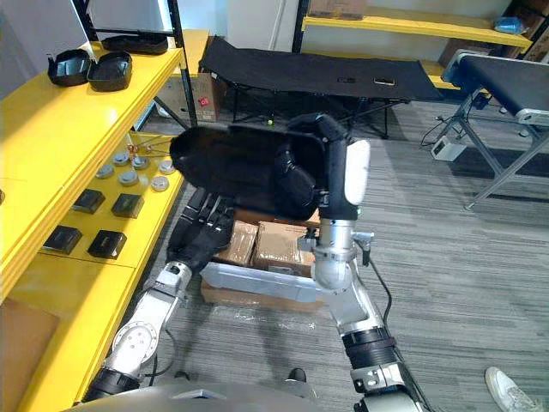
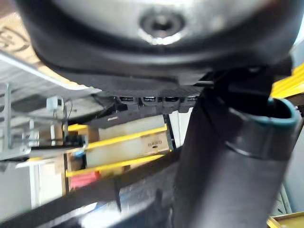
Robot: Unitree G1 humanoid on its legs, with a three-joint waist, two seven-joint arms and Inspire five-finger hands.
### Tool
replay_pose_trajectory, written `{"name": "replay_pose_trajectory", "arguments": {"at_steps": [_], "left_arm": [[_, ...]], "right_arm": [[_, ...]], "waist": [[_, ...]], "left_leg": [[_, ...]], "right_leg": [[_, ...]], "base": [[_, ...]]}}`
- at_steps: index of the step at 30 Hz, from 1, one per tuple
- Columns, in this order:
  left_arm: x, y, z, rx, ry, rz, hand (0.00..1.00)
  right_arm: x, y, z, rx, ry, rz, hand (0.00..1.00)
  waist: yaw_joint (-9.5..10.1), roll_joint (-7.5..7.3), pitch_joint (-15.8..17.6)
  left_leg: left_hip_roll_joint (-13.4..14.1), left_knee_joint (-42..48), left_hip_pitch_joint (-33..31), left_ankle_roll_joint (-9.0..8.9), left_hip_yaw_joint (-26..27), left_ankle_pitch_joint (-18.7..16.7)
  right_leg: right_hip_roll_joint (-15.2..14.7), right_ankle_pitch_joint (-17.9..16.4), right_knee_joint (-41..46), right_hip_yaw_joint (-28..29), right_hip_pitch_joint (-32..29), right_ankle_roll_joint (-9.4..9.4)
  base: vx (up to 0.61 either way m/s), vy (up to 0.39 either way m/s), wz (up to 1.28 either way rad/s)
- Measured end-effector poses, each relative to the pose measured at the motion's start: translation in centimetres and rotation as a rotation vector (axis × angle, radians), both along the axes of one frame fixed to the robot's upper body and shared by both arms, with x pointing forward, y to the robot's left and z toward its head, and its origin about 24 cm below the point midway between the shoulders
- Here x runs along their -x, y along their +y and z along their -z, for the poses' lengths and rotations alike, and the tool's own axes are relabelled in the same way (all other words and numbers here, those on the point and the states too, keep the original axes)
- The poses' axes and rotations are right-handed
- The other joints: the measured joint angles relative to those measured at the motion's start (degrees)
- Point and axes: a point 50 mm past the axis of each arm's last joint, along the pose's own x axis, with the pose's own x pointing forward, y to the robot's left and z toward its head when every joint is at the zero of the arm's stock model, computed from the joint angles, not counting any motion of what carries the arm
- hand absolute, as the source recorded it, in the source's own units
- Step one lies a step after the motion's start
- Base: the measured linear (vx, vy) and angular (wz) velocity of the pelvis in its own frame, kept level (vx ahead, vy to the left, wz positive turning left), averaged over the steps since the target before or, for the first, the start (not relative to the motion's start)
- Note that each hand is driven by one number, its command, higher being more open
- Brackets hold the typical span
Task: Walk over and take three plastic housings, then place them on the shelf
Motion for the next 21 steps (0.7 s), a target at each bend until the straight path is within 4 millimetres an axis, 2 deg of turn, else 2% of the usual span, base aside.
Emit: {"name": "replay_pose_trajectory", "arguments": {"at_steps": [3, 8, 9, 14, 18, 21], "left_arm": [[-0.1, -1.0, -0.6, 0.138, -0.027, 0.019, 1.0], [-0.1, -1.0, -1.5, 0.316, -0.071, 0.002, 1.0], [-0.1, -0.9, -1.8, 0.342, -0.083, -0.001, 0.0], [-0.1, -0.6, -3.2, 0.433, -0.132, -0.002, 0.0], [-0.1, -0.3, -3.5, 0.367, -0.176, -0.003, 0.0], [-0.2, 0.1, -3.5, 0.331, -0.18, -0.047, 0.0]], "right_arm": [[0.8, 1.5, 1.5, -0.016, 0.059, -0.066, 0.0], [1.2, 2.7, 3.0, -0.113, 0.116, -0.088, 0.0], [1.3, 2.8, 3.1, -0.12, 0.123, -0.087, 0.0], [1.6, 3.3, 3.9, -0.192, 0.152, -0.081, 0.0], [1.8, 3.5, 4.2, -0.218, 0.154, -0.075, 0.0], [2.6, 4.0, 3.9, -0.26, 0.113, -0.127, 0.0]], "waist": [[-0.12, 0.4, -0.5], [-0.1, 0.26, -0.7], [-0.08, 0.26, -0.7], [-0.07, 0.22, -1.0], [-0.08, 0.08, -1.2], [-0.15, 0.05, -1.2]], "left_leg": [[0.0, 0.0, 0.0, 0.0, 0.0, -0.1], [0.0, 0.0, 0.0, 0.01, -0.3, -0.1], [0.0, 0.0, 0.0, 0.01, -0.5, -0.1], [0.0, 0.1, 0.0, -0.01, -1.4, -0.1], [0.0, 0.1, 0.0, -0.04, -1.7, -0.1], [0.0, 0.1, 0.0, -0.09, -1.7, -0.1]], "right_leg": [[0.0, 0.0, 0.0, 0.0, 0.0, 0.0], [0.0, 0.0, -0.1, -0.4, 0.2, -0.02], [0.0, 0.0, -0.1, -0.5, 0.3, -0.06], [0.0, -0.2, -0.2, -1.7, 1.0, -0.32], [0.0, -0.4, -0.3, -2.3, 0.9, -0.59], [0.0, -0.4, -0.3, -2.4, 0.9, -0.6]], "base": [[0.0, 0.0, 0.0], [-0.01, 0.006, 0.03], [-0.02, 0.009, 0.08], [-0.01, 0.005, 0.08], [-0.02, 0.009, 0.03], [0.0, 0.0, 0.0]]}}
